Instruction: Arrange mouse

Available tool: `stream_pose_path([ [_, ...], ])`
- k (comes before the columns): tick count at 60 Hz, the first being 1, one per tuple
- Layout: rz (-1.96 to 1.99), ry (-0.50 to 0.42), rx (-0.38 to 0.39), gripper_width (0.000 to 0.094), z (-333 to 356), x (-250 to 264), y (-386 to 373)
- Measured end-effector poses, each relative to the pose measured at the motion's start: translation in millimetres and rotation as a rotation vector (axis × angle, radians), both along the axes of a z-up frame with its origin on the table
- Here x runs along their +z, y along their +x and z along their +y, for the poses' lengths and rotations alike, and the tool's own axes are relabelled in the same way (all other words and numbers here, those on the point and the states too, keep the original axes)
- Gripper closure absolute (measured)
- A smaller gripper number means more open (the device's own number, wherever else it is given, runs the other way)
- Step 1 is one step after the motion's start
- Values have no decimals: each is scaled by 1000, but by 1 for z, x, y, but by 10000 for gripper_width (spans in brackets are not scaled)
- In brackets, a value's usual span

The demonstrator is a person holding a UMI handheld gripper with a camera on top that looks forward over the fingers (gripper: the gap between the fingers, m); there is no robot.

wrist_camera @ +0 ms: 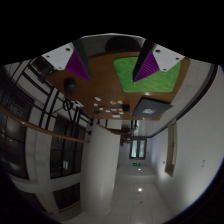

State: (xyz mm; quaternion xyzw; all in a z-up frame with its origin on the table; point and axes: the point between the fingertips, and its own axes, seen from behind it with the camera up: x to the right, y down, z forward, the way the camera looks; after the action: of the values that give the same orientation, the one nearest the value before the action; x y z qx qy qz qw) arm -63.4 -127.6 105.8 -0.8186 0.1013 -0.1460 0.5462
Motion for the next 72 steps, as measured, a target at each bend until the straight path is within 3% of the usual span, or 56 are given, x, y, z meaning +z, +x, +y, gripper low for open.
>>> stream_pose_path([
  [7,-10,-21,-26,90,-1,-6,25],
  [30,34,-115,-240,89,12,-61,214],
  [54,80,-125,-38,91,115,-78,270],
  [68,54,-162,34,91,152,-87,277],
  [69,49,-162,35,114,154,-87,278],
  [72,28,-165,11,336,156,-88,286],
])
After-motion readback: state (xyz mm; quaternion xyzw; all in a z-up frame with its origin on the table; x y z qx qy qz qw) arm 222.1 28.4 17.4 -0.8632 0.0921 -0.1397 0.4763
